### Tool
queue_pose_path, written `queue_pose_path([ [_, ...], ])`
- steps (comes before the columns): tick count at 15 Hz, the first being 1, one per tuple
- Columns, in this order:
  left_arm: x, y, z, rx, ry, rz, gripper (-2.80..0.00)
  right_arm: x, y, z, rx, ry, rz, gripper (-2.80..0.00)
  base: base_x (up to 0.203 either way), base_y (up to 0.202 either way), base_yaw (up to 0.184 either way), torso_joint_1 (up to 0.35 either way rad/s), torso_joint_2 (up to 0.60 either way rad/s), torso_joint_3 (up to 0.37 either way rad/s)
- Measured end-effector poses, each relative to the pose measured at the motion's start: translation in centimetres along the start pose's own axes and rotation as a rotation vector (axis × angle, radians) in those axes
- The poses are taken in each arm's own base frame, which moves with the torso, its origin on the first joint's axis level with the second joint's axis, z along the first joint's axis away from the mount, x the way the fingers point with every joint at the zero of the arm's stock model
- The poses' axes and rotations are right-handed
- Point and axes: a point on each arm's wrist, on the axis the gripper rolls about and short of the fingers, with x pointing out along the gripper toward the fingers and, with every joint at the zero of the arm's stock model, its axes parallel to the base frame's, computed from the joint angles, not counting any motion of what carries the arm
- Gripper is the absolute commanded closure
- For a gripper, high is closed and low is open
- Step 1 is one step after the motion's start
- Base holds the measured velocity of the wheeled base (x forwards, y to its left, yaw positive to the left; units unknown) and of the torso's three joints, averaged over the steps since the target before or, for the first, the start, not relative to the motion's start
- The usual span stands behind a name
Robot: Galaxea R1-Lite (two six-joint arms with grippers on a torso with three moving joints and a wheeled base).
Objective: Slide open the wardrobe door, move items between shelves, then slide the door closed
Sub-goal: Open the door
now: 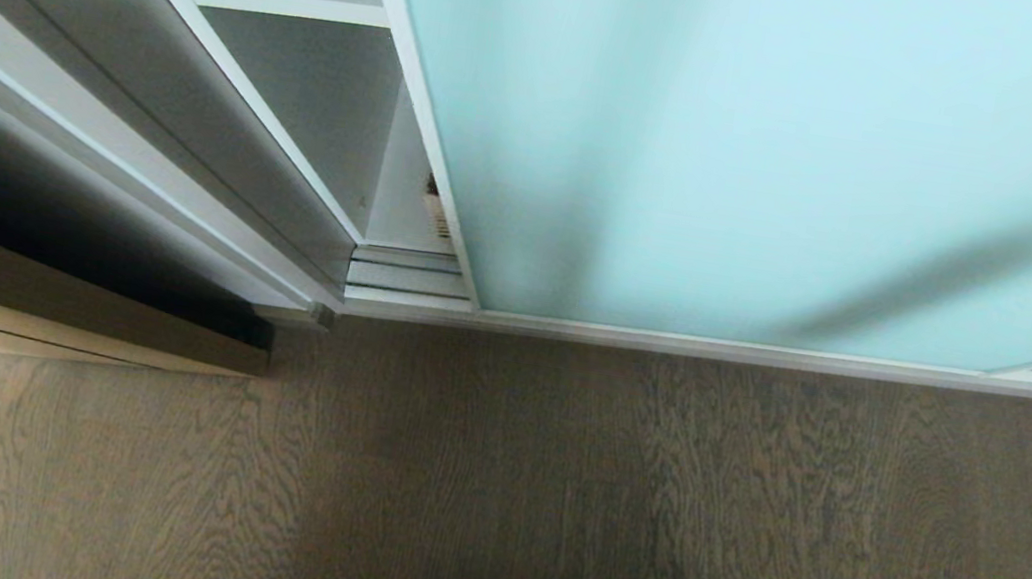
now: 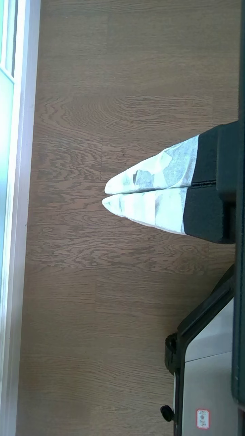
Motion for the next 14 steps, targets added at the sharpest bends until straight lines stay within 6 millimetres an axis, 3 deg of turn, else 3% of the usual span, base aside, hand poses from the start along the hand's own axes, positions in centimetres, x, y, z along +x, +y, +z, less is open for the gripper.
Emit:
queue_pose_path([
  [10, 4.1, -3.2, -2.9, -0.062, -0.010, -0.111, 0.00, 0.0, 0.0, 0.0, 0.000, 0.000, 0.000, 0.00, 0.000, 0.000, 0.000, 0.000, 0.00, 0.000],
  [14, 4.8, -3.8, -3.6, -0.100, 0.001, -0.128, 0.00, 0.0, 0.0, 0.0, 0.000, 0.000, 0.000, 0.00, 0.000, 0.000, 0.000, 0.000, 0.00, 0.000],
])
